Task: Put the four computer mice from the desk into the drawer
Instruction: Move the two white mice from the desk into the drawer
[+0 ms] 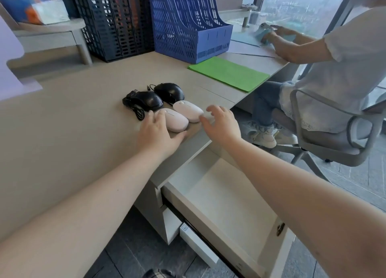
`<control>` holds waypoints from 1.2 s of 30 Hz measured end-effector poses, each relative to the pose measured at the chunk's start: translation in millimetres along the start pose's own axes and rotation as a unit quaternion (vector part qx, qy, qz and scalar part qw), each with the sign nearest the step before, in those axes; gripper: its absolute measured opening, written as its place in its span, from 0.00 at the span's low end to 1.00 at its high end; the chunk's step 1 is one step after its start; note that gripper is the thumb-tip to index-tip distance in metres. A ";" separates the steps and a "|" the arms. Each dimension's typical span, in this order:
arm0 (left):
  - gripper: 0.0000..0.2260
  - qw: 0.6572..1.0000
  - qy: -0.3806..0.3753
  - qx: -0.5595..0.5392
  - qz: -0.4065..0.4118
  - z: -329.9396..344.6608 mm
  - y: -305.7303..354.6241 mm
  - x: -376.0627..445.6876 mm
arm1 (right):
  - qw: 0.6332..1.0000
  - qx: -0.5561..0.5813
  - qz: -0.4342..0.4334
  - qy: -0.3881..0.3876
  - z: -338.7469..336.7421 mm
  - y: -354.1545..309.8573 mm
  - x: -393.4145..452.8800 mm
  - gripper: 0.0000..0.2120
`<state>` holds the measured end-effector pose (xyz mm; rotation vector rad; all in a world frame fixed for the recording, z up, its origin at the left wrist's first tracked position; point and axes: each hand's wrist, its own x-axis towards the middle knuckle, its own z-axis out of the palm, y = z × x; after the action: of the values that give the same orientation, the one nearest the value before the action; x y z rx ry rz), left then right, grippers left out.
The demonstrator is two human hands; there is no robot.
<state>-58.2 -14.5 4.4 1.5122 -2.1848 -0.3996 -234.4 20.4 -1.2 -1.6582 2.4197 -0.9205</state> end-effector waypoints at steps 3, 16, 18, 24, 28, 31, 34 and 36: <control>0.39 0.999 -0.005 -0.046 -0.028 3.9 1.2 11.7 | 1.000 -0.003 -0.017 -0.018 5.7 -12.3 19.0 0.25; 0.56 0.996 -0.010 -0.065 -0.065 2.2 13.7 12.4 | 0.989 -0.035 -0.074 -0.120 -4.8 -20.6 30.2 0.19; 0.54 0.996 0.002 -0.068 -0.061 2.3 20.1 4.7 | 0.991 -0.034 -0.061 -0.117 -11.2 -16.1 23.0 0.18; 0.48 0.999 0.020 -0.034 -0.025 12.3 51.6 -25.2 | 0.996 0.025 -0.004 -0.081 -27.7 13.2 -14.5 0.28; 0.49 1.000 0.011 -0.022 0.019 27.3 71.7 -44.5 | 0.995 0.019 0.029 -0.092 -40.4 48.6 -27.6 0.32; 0.49 0.999 -0.018 -0.026 0.018 45.5 78.9 -58.8 | 0.991 0.004 0.060 -0.118 -45.1 69.6 -38.0 0.34; 0.49 0.999 -0.049 -0.012 0.008 67.8 77.3 -73.1 | 0.985 -0.013 0.083 -0.151 -34.6 86.1 -47.8 0.35; 0.48 0.998 -0.067 0.007 0.004 83.8 72.0 -80.0 | 0.982 -0.010 0.103 -0.161 -21.5 95.4 -52.1 0.36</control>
<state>-135.5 84.4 -48.9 1.5235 -2.2993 -0.4969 -299.8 97.8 -45.9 -1.3995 2.3257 -0.5511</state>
